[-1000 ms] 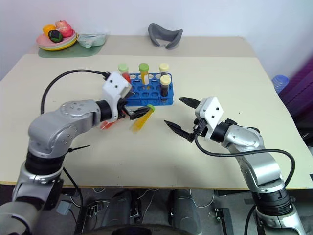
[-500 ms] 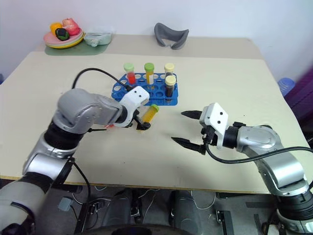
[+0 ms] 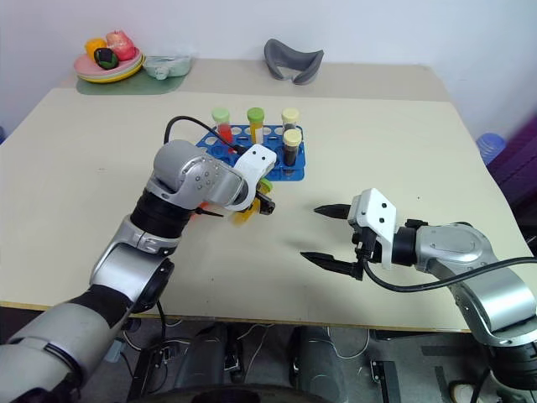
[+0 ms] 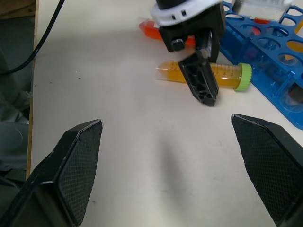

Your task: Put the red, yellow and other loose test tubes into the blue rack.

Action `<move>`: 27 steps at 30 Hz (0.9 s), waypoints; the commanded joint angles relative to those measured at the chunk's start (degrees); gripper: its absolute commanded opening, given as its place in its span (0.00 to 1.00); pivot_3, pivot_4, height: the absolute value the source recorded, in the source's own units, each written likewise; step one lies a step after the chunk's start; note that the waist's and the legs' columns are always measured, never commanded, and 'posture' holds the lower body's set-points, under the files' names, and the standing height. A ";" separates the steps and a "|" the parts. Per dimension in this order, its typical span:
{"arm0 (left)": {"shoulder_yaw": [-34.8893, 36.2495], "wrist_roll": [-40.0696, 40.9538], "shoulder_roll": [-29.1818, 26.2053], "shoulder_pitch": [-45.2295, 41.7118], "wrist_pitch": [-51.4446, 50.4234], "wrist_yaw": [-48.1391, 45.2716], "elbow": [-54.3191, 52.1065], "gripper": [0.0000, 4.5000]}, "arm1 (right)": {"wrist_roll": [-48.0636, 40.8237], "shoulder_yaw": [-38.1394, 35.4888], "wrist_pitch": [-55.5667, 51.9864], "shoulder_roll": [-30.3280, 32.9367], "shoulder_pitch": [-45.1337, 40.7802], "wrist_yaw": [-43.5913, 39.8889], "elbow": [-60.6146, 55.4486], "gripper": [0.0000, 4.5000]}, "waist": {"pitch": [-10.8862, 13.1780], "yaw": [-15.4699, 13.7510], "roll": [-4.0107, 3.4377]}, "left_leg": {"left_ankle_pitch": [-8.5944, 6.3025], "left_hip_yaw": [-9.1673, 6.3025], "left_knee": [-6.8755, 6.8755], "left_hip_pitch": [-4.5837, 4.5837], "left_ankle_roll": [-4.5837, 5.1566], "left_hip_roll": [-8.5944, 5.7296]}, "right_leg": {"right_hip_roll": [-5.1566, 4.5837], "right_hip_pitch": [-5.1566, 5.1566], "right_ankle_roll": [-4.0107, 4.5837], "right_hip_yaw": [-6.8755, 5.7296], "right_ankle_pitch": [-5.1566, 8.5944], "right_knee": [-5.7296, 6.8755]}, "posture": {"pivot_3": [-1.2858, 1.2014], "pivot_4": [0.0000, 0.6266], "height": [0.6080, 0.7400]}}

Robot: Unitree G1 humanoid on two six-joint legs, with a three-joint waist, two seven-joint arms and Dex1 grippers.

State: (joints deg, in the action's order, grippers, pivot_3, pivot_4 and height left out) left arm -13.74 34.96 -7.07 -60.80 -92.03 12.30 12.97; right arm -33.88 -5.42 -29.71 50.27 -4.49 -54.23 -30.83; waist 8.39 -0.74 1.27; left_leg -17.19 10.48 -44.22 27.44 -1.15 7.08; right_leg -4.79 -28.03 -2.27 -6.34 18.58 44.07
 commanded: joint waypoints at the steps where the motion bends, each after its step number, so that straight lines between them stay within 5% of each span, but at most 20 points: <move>1: 2.49 0.99 0.76 -1.39 -0.47 5.76 2.24 1.00 | -0.71 -1.73 0.28 -0.20 0.31 0.25 -2.01 0.99 | 0.00 0.00 0.00 | 0.00 0.00 0.00 -0.01 0.00 -0.01 | 0.00 0.01 0.00 0.00 0.00 0.00 | 0.52 0.24 0.47; 27: -4.11 49.92 -8.49 -1.27 -0.47 42.29 5.51 1.00 | 1.81 0.30 2.60 -2.96 -1.84 -0.26 0.76 0.99 | 0.00 -0.06 0.00 | 0.04 -1.57 0.00 -0.10 -0.08 -0.70 | -0.09 0.46 -0.07 -0.09 0.04 -0.04 | 0.52 0.24 0.47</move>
State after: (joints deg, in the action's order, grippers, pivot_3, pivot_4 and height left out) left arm -17.31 81.86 -15.44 -61.56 -92.05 52.64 18.31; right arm -32.17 -4.88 -28.24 47.62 -5.57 -54.40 -29.78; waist 8.39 -0.79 1.27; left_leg -17.14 8.90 -44.22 27.34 -1.24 6.35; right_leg -4.90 -27.57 -2.35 -6.43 18.63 44.04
